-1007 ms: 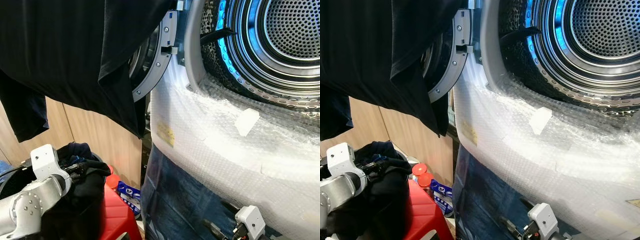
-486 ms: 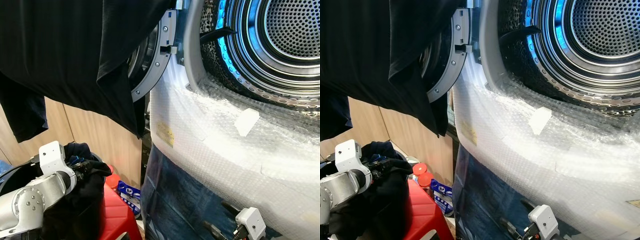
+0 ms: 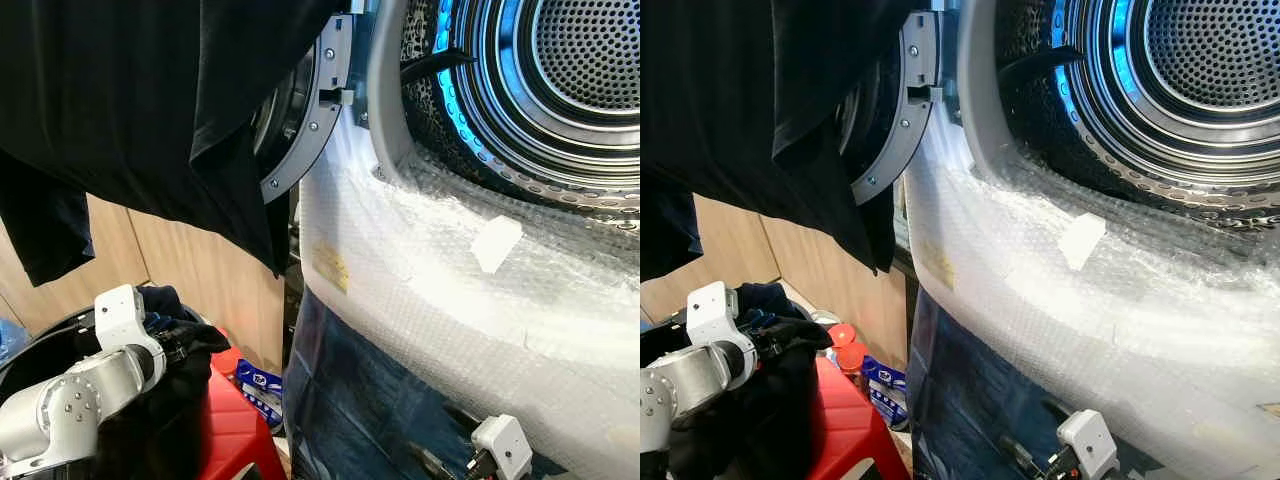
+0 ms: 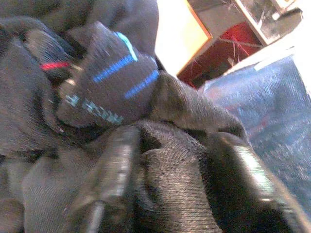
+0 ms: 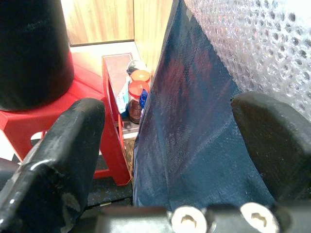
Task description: Clothes washing
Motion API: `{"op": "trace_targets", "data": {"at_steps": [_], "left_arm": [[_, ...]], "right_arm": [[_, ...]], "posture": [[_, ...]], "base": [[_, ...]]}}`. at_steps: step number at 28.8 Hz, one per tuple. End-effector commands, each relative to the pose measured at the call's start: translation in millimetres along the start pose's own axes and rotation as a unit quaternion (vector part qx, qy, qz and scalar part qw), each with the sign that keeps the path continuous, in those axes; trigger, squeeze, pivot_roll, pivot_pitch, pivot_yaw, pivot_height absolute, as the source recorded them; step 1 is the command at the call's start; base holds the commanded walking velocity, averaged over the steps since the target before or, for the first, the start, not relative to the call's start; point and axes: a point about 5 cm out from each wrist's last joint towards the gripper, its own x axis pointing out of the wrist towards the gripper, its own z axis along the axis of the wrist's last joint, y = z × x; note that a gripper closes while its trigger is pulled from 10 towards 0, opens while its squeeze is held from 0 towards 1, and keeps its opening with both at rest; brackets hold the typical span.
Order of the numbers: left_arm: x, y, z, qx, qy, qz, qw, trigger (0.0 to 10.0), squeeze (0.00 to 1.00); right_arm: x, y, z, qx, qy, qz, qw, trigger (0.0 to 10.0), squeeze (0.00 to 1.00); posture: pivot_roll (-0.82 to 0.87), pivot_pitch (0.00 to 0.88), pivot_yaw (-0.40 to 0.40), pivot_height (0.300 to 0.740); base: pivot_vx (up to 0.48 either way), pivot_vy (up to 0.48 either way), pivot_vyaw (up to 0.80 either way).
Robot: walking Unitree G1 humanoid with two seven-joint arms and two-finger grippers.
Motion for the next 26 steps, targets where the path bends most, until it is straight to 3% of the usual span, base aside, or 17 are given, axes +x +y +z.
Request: {"op": "trace_targets", "data": {"at_steps": [1,12,20,26], "left_arm": [[-0.8,-5.0,-4,0.003,0.009,-0.012,1.0,0.0,0.0],[-3.9,-6.4,1,0.006,-0.009,-0.011,1.0,0.0,0.0],[-11.4,-14.5,14,0.015,-0.074,-0.021,0.997,0.0,0.0],[-14.7,-19.7,13,0.01,-0.091,-0.026,0.995,0.0,0.0]], "right_arm": [[-0.9,-2.1,6,-0.015,-0.005,-0.001,1.0,10.0,0.0],[1.3,-2.0,6,-0.014,-0.006,0.0,1.0,10.0,0.0],[2.3,-2.7,6,-0.015,-0.005,0.002,1.0,10.0,0.0],[2.0,-4.3,6,-0.016,-0.004,0.002,1.0,10.0,0.0]], "posture": [[0.01,0.0,-0.045,0.74],[0.02,0.0,-0.048,0.74],[0.02,0.0,-0.053,0.74],[0.02,0.0,-0.058,0.74]], "base": [[0.0,0.0,0.0],[0.0,0.0,0.0],[0.0,0.0,0.0],[0.0,0.0,0.0]]}}
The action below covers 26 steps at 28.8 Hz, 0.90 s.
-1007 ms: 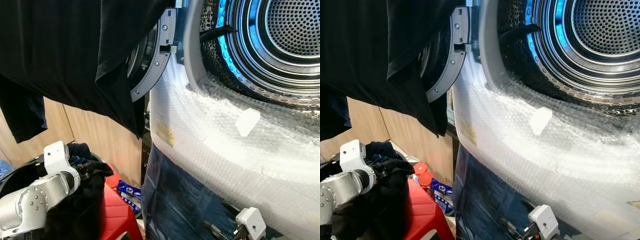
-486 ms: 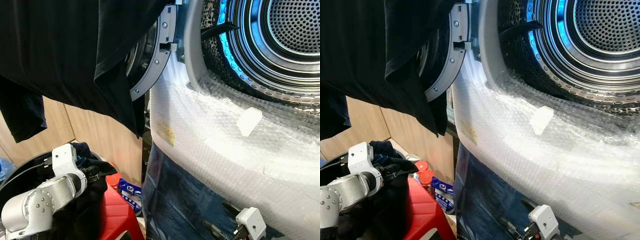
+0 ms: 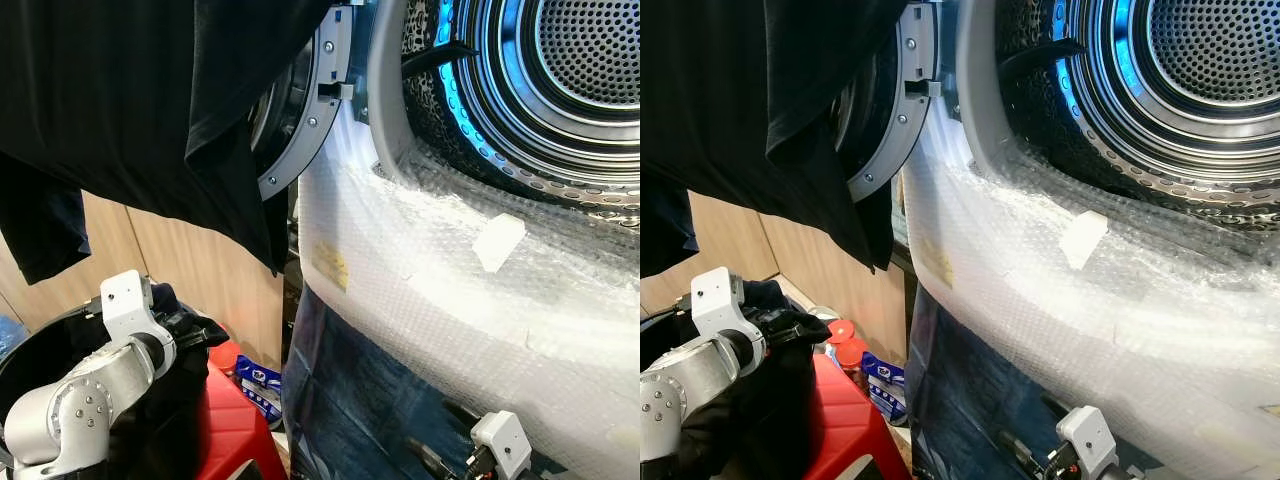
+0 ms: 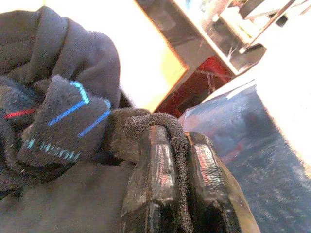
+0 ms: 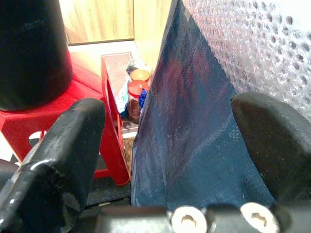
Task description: Clothes washing
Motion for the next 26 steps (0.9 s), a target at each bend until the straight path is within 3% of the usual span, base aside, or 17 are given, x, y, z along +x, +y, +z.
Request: {"op": "trace_targets", "data": {"at_steps": [1,7,10,11,13,14,15,18,20,23,24,26], "left_arm": [[-2.5,-1.7,0,0.007,-0.009,0.003,1.0,0.0,0.0],[-6.8,-10.4,-1,0.014,-0.026,-0.018,0.999,0.0,0.0],[-14.2,-26.2,7,0.028,-0.069,-0.069,0.995,0.0,0.0],[-22.3,-38.9,13,0.035,-0.107,-0.117,0.987,3.4,0.0],[-24.4,-41.6,14,0.036,-0.116,-0.128,0.984,3.4,0.0],[-30.9,-49.0,11,0.033,-0.122,-0.17,0.977,10.0,0.0],[-30.9,-49.0,11,0.033,-0.122,-0.17,0.977,10.0,0.0],[-52.2,-72.2,-4,0.074,-0.126,-0.282,0.948,10.0,0.0],[-55.5,-75.7,-7,0.077,-0.125,-0.3,0.943,10.0,0.0],[-67.2,-88.8,-14,0.096,-0.107,-0.374,0.916,10.0,0.0],[-75.0,-94.6,-13,0.104,-0.107,-0.412,0.899,10.0,0.0],[-78.7,-96.6,-11,0.106,-0.112,-0.429,0.89,10.0,0.0]], "right_arm": [[-0.8,-2.2,2,-0.011,0.001,0.002,1.0,10.0,0.0],[-0.6,-3.7,3,-0.013,0.003,0.004,1.0,10.0,0.0],[-0.3,-4.4,3,-0.013,0.003,0.005,1.0,10.0,0.0],[-0.1,-4.6,3,-0.013,0.005,0.006,1.0,10.0,0.0],[0.0,-4.6,3,-0.013,0.005,0.007,1.0,10.0,0.0],[0.0,-4.7,2,-0.013,0.005,0.007,1.0,10.0,0.0],[0.0,-4.7,2,-0.013,0.005,0.007,1.0,10.0,0.0],[0.6,-5.7,0,-0.012,0.009,0.009,1.0,10.0,0.0],[1.0,-5.9,0,-0.012,0.01,0.009,1.0,10.0,0.0],[3.7,-6.9,-1,-0.012,0.012,0.013,1.0,10.0,0.0],[5.5,-7.4,0,-0.012,0.012,0.016,1.0,10.0,0.0],[6.3,-7.8,0,-0.013,0.013,0.017,1.0,10.0,0.0]], "posture": [[0.02,0.0,-0.058,0.74],[0.02,0.0,-0.063,0.74],[0.02,0.0,-0.063,0.74],[0.03,0.0,-0.063,0.74],[0.03,0.0,-0.063,0.74],[0.02,0.0,-0.061,0.74],[0.02,0.0,-0.061,0.74],[0.03,0.0,-0.061,0.74],[0.03,0.0,-0.061,0.74],[0.03,0.0,-0.062,0.74],[0.03,0.0,-0.061,0.74],[0.03,0.0,-0.06,0.74]], "base": [[0.0,0.0,0.0],[0.0,0.0,0.0],[0.0,0.0,0.0],[0.0,0.0,0.0],[0.0,0.0,0.0],[0.0,0.0,0.0],[0.0,0.0,0.0],[0.0,0.0,0.0],[0.0,0.0,0.0],[0.0,0.0,0.0],[0.0,0.0,0.0],[0.0,0.0,0.0]]}}
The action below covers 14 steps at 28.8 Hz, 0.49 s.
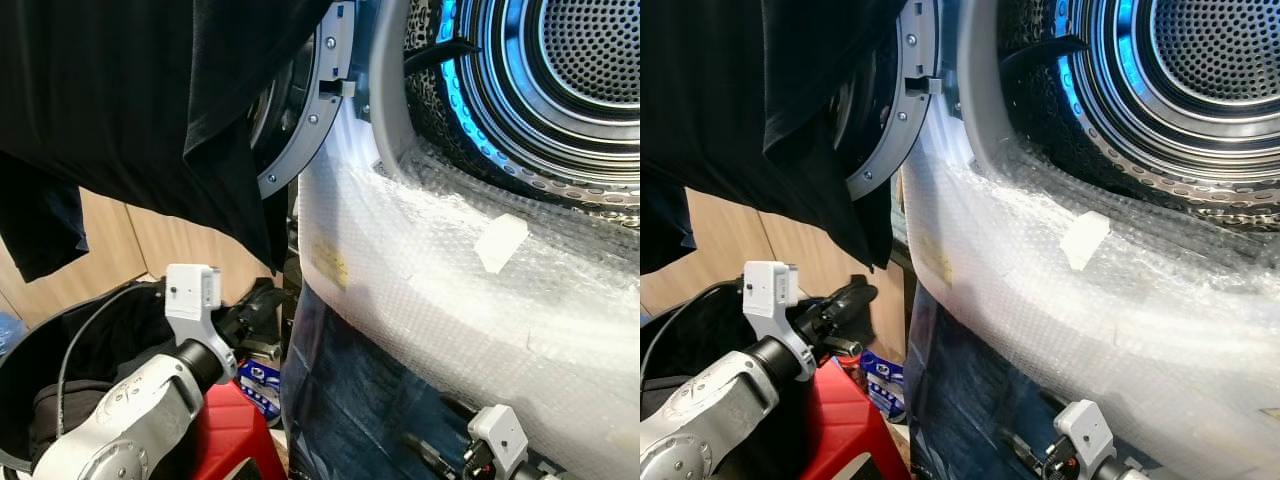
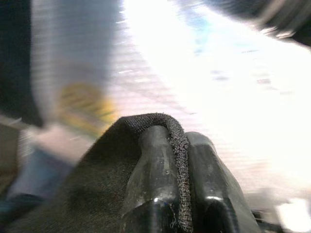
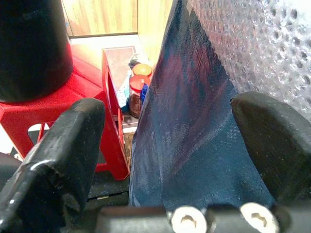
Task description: Clothes washing
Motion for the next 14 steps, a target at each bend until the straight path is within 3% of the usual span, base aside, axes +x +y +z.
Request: {"op": "trace_targets", "data": {"at_steps": [1,8,14], "left_arm": [[-1.6,-10.4,8,0.009,-0.018,-0.044,0.999,10.0,0.0],[4.5,-15.9,14,0.013,-0.047,-0.074,0.996,10.0,0.0],[22.7,-16.2,13,0.003,-0.062,-0.072,0.995,10.0,0.0]], "right_arm": [[0.6,-2.0,-1,-0.004,0.004,0.002,1.0,10.0,0.0],[5.1,-1.0,-1,0.007,-0.006,-0.008,1.0,10.0,0.0],[12.9,-1.2,10,0.028,-0.042,-0.036,0.998,10.0,0.0]], "posture": [[0.03,0.0,-0.059,0.74],[0.03,0.0,-0.053,0.74],[0.02,0.0,-0.047,0.74]], "base": [[0.0,0.0,0.0],[0.0,0.0,0.0],[0.0,0.0,0.0]]}}
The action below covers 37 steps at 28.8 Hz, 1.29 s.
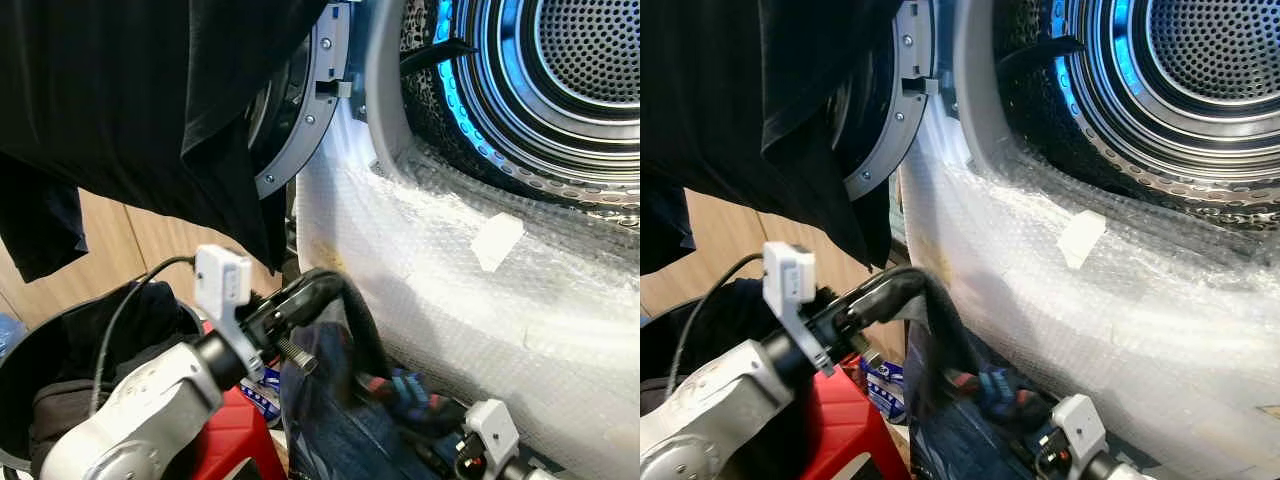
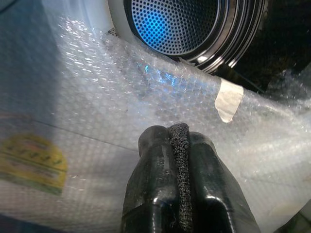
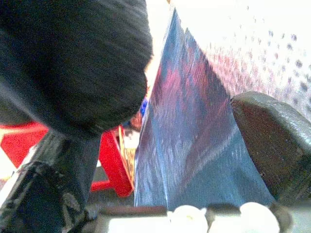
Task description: Clothes washing
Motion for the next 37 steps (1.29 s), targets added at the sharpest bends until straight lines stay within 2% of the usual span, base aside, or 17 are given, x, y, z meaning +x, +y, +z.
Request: {"op": "trace_targets", "data": {"at_steps": [1,6,8,10,15,17,19,24,25,26,27,29,30,31,37], "left_arm": [[12.4,-2.9,-3,-0.005,-0.003,-0.013,1.0,10.0,0.0],[23.3,-8.8,-10,-0.012,0.004,-0.03,0.999,10.0,0.0],[31.4,-12.4,-16,-0.013,0.012,-0.035,0.999,10.0,0.0],[38.3,-11.5,-18,-0.018,0.007,-0.029,0.999,10.0,0.0],[42.4,-5.8,-15,-0.007,-0.002,-0.012,1.0,10.0,0.0],[42.4,-2.9,-12,-0.021,-0.014,-0.004,1.0,10.0,0.0],[42.7,-1.3,-11,-0.022,-0.013,0.001,1.0,10.0,0.0],[45.3,-9.3,-14,-0.026,-0.011,-0.021,0.999,10.0,0.0],[46.2,-12.3,-18,-0.025,-0.005,-0.023,0.999,10.0,0.0],[46.7,-13.7,-19,-0.026,-0.003,-0.025,0.999,10.0,0.0],[46.7,-13.7,-19,-0.026,-0.003,-0.025,0.999,10.0,0.0],[48.9,-18.7,-23,-0.032,0.002,-0.029,0.999,10.0,0.0],[49.4,-21.1,-24,-0.038,0.003,-0.035,0.999,10.0,0.0],[50.0,-22.2,-25,-0.039,0.004,-0.036,0.999,10.0,0.0],[58.4,-29.0,-31,-0.041,0.011,-0.048,0.998,10.0,0.0]], "right_arm": [[1.8,-3.8,9,0.01,-0.024,-0.021,0.999,10.0,0.0],[6.3,0.6,16,0.036,-0.049,-0.017,0.998,10.0,0.0],[6.7,6.5,20,0.057,-0.056,0.007,0.997,10.0,0.0],[3.4,13.0,18,0.057,-0.044,0.039,0.997,10.0,0.0],[-4.5,16.1,7,0.078,-0.018,0.051,0.995,10.0,0.0],[-7.9,16.5,4,0.058,-0.002,0.058,0.997,10.0,0.0],[-10.6,16.5,1,0.062,0.011,0.064,0.996,10.0,0.0],[-11.4,12.4,1,0.057,0.013,0.052,0.997,10.0,0.0],[-8.1,9.2,5,0.058,0.002,0.035,0.998,10.0,0.53],[-6.1,7.5,7,0.063,-0.005,0.025,0.998,10.0,1.0],[-6.1,7.5,7,0.063,-0.005,0.025,0.998,10.0,1.0],[-0.6,2.0,16,0.056,-0.03,-0.016,0.998,10.0,1.0],[0.3,1.9,18,0.084,-0.039,-0.014,0.996,10.0,0.67],[0.4,2.4,21,0.086,-0.045,-0.011,0.995,10.0,0.01],[3.2,5.6,35,0.1,-0.077,-0.01,0.992,10.0,0.0]], "posture": [[0.02,0.0,-0.044,0.74],[0.0,0.0,-0.029,0.74],[0.0,0.0,-0.026,0.74],[-0.02,0.0,-0.017,0.74],[-0.02,0.0,-0.011,0.74],[-0.02,0.0,-0.008,0.74],[-0.02,0.0,-0.01,0.74],[-0.02,0.0,-0.013,0.74],[-0.01,0.0,-0.014,0.74],[-0.01,0.0,-0.015,0.74],[-0.01,0.0,-0.015,0.74],[-0.01,0.0,-0.016,0.74],[-0.01,0.0,-0.015,0.74],[-0.01,0.0,-0.015,0.74],[-0.02,0.0,-0.015,0.74]], "base": [[0.0,0.0,0.0],[0.0,0.0,0.0],[0.0,0.0,0.0],[0.0,0.0,0.0],[0.0,0.0,0.0],[0.0,0.0,0.0],[0.0,0.0,0.0],[0.0,0.0,0.0],[0.0,0.0,0.0],[0.0,0.0,0.0],[0.0,0.0,0.0],[0.0,0.0,0.0],[0.0,0.0,0.0],[0.0,0.0,0.0],[0.0,0.0,0.0]]}}
